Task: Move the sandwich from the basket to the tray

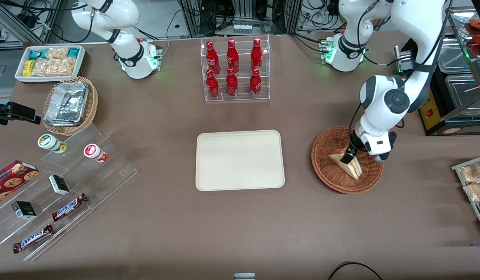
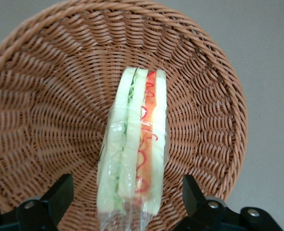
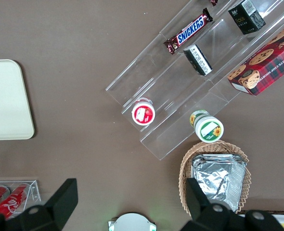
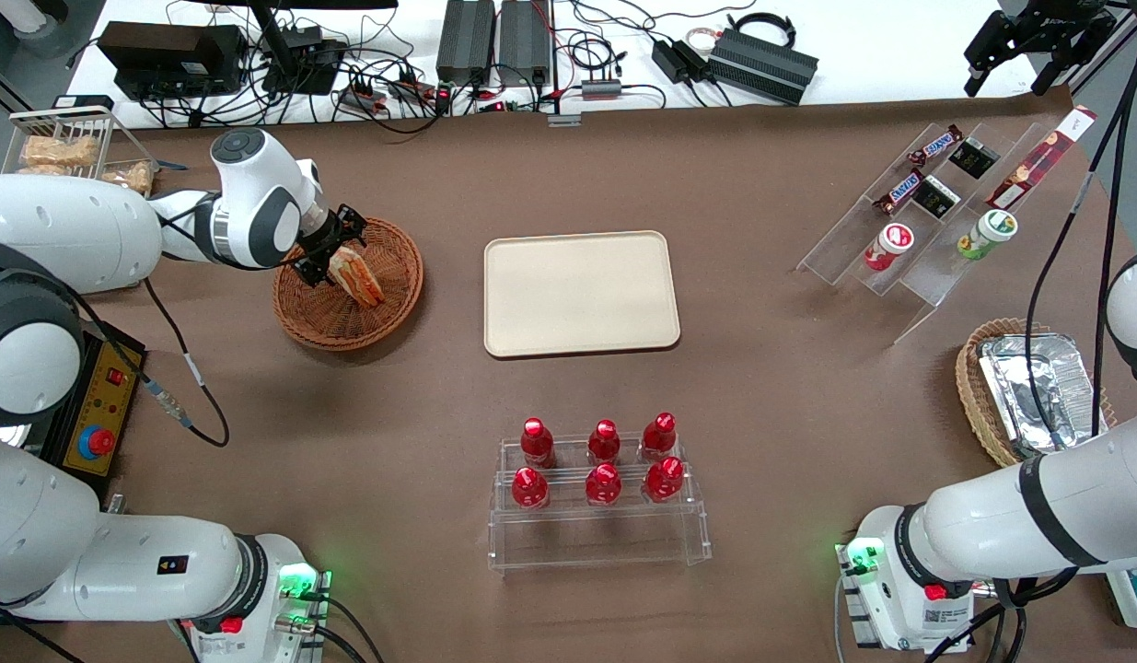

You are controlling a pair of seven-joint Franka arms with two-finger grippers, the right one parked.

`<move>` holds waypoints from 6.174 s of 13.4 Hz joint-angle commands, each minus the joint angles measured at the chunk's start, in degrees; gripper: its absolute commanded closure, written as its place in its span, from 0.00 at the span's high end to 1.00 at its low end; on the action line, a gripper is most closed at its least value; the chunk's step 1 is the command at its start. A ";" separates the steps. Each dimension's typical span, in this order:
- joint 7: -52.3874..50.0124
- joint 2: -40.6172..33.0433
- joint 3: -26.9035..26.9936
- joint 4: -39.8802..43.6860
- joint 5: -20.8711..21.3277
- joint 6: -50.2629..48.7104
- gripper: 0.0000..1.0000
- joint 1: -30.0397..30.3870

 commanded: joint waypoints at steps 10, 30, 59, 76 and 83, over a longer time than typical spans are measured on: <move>-0.09 0.58 -0.03 5.22 0.53 -5.18 0.00 -0.36; 1.69 32.29 -18.49 51.18 16.61 -32.11 0.00 -18.53; 20.43 22.14 -15.32 55.71 15.65 -49.33 1.00 -12.87; 79.44 -2.92 -1.29 43.47 2.37 -62.42 1.00 7.82; 79.63 -9.17 7.52 44.44 2.46 -66.30 1.00 4.92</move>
